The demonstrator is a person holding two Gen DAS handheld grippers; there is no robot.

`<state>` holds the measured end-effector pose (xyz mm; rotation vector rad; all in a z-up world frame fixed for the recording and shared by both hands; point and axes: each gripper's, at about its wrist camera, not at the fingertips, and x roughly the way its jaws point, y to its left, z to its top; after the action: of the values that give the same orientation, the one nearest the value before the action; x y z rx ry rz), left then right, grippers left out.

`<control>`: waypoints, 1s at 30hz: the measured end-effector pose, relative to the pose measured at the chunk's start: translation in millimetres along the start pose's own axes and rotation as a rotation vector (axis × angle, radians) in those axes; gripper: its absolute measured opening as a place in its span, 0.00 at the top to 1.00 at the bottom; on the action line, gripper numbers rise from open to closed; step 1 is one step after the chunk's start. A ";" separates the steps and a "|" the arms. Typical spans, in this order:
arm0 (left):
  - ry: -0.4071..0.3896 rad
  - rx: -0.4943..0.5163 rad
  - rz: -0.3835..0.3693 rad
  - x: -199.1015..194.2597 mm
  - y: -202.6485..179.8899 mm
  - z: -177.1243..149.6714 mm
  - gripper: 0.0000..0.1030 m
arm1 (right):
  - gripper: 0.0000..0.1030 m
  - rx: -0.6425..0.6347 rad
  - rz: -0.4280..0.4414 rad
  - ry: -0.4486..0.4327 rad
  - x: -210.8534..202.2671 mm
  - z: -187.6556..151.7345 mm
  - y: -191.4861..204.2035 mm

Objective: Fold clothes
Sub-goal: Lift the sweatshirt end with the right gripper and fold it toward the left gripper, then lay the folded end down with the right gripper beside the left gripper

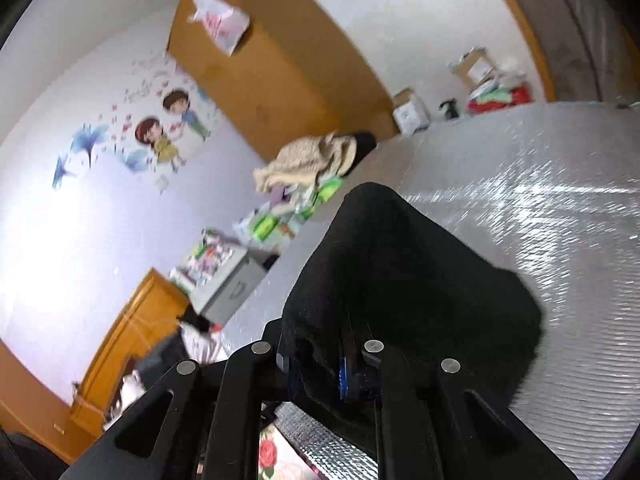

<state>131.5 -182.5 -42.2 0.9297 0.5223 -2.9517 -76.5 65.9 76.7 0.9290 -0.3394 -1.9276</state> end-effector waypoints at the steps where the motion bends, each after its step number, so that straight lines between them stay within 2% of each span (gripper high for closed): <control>1: -0.005 -0.008 0.012 -4.5 4.9 -0.2 0.94 | 0.85 -0.006 0.001 0.024 13.4 -2.9 2.3; 8: -0.021 -0.038 0.062 -20.8 23.6 0.6 0.93 | 0.84 0.007 -0.022 0.170 87.6 -34.4 -7.9; 12: -0.027 -0.054 0.051 -24.2 26.5 2.3 0.93 | 0.82 -0.009 -0.043 0.268 115.3 -53.2 -14.1; 13: -0.030 -0.059 0.044 -24.9 26.7 2.9 0.92 | 0.79 -0.020 -0.041 0.266 115.2 -56.2 -12.8; 14: -0.034 -0.064 0.035 -25.4 26.4 3.6 0.89 | 0.70 -0.031 -0.029 0.257 112.4 -57.1 -10.9; 16: -0.044 -0.073 0.018 -26.2 25.7 5.4 0.85 | 0.59 -0.045 0.032 0.256 104.6 -57.0 -5.1; 19: -0.054 -0.085 -0.018 -25.4 23.5 9.8 0.80 | 0.59 -0.088 0.087 0.256 92.2 -59.1 4.1; 22: -0.036 -0.089 -0.066 -16.1 21.1 14.4 0.75 | 0.59 -0.094 0.100 0.203 69.9 -60.3 3.3; 26: 0.059 -0.081 -0.142 9.2 13.2 8.4 0.69 | 0.59 -0.025 0.056 0.117 40.1 -58.5 -22.3; 30: 0.166 -0.136 -0.128 41.1 15.6 0.4 0.69 | 0.59 0.050 0.003 0.076 19.7 -57.1 -49.6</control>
<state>99.0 -193.4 -69.7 1.1740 0.8056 -2.9169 -71.8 83.1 0.6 1.0313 -0.3456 -1.8834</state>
